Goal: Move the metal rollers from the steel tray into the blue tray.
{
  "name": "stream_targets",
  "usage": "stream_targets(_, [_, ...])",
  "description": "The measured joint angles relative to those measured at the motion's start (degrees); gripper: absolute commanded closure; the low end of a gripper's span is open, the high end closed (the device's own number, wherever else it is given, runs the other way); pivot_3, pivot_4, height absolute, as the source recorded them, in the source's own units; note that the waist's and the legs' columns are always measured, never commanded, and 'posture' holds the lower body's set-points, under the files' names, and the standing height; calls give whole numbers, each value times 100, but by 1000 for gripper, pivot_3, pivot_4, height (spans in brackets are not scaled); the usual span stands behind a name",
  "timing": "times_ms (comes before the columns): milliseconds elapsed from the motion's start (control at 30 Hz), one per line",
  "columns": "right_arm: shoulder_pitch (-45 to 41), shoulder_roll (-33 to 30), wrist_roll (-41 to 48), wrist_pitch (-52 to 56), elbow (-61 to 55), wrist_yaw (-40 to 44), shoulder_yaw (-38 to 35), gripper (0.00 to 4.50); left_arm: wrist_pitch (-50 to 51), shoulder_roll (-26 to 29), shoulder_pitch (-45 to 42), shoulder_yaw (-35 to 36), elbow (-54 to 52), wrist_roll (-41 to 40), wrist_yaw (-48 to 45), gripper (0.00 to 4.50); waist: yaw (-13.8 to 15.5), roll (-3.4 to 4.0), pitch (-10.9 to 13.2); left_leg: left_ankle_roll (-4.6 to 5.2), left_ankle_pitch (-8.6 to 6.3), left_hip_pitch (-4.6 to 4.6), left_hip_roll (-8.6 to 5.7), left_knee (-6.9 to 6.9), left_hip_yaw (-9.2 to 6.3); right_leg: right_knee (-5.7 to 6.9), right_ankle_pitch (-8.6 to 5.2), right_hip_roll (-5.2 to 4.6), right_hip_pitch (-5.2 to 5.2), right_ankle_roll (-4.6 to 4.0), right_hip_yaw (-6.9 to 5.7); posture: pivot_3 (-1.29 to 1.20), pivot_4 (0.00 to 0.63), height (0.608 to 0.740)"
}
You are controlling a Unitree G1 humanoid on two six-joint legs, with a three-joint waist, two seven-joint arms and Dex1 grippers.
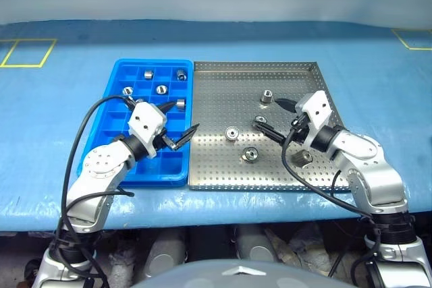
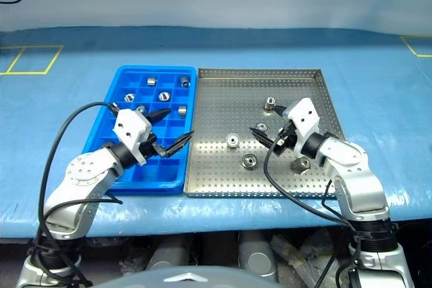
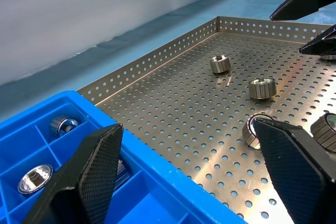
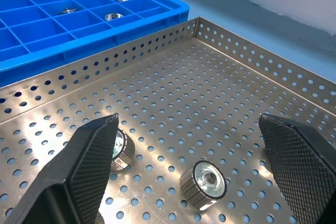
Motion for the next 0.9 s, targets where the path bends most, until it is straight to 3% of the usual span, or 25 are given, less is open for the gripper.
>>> stream_targets(900, [-36,-10,-120,12,89,28,24,19,83,-240,-325,-120,124,507,624,164,18,0,0,0,0,-1,-3,7,0,1,17,0,3,-19,0,-122,150,740])
